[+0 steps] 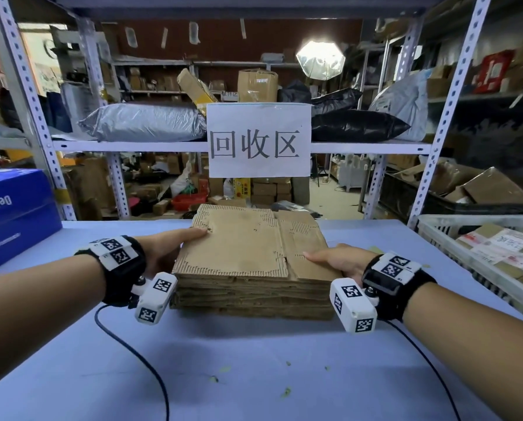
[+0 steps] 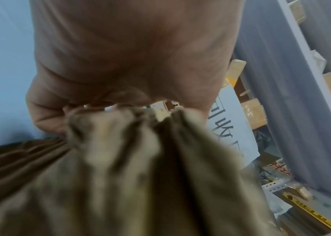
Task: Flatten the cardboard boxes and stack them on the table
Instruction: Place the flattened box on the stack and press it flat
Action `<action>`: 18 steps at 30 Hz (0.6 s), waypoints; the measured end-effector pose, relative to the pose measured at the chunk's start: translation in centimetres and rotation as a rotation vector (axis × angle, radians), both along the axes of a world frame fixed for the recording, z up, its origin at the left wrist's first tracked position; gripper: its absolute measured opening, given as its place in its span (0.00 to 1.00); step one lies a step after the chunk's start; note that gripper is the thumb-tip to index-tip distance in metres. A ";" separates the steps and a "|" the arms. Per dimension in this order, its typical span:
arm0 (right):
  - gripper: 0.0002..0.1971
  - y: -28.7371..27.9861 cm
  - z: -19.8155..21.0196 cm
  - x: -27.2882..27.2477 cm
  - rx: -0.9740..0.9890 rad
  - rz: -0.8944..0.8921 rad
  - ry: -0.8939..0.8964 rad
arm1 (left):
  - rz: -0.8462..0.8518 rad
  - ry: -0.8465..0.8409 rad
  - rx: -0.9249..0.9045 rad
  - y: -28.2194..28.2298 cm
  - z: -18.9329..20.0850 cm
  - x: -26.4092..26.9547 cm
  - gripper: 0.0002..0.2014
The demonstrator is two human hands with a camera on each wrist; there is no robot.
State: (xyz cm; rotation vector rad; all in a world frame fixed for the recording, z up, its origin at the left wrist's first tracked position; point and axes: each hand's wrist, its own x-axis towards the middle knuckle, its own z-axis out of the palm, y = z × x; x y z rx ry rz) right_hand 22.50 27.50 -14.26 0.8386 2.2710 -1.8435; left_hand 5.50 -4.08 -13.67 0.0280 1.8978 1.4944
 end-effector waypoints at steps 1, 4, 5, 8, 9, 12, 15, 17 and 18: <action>0.16 0.0 0.0 0.0 -0.022 0.010 -0.001 | -0.020 0.017 0.009 -0.1 -0.2 0.1 0.28; 0.20 0.4 -0.1 0.4 -0.098 0.042 0.002 | -0.051 0.017 0.053 -0.2 -0.5 0.3 0.27; 0.20 0.6 -0.1 0.5 -0.122 0.063 0.006 | -0.051 0.014 0.071 -0.3 -0.4 0.4 0.25; 0.19 0.9 0.1 0.5 -0.120 0.102 0.025 | -0.087 0.056 0.091 -0.6 0.4 0.7 0.22; 0.20 0.9 0.3 0.5 -0.107 0.093 0.048 | -0.104 0.084 0.085 -0.8 0.6 0.7 0.24; 0.23 1.7 0.7 0.2 -0.251 0.093 0.150 | -0.185 0.161 0.129 -1.4 1.3 0.8 0.28; 0.21 2.5 2.0 0.4 -0.313 0.164 0.220 | -0.241 0.306 0.239 -2.0 2.5 0.5 0.28; 0.27 2.8 3.3 0.2 -0.301 0.221 0.315 | -0.271 0.427 0.329 -2.1 3.9 0.2 0.32; 0.33 2.9 3.9 0.0 -0.295 0.242 0.386 | -0.287 0.489 0.366 -2.1 4.6 0.2 0.33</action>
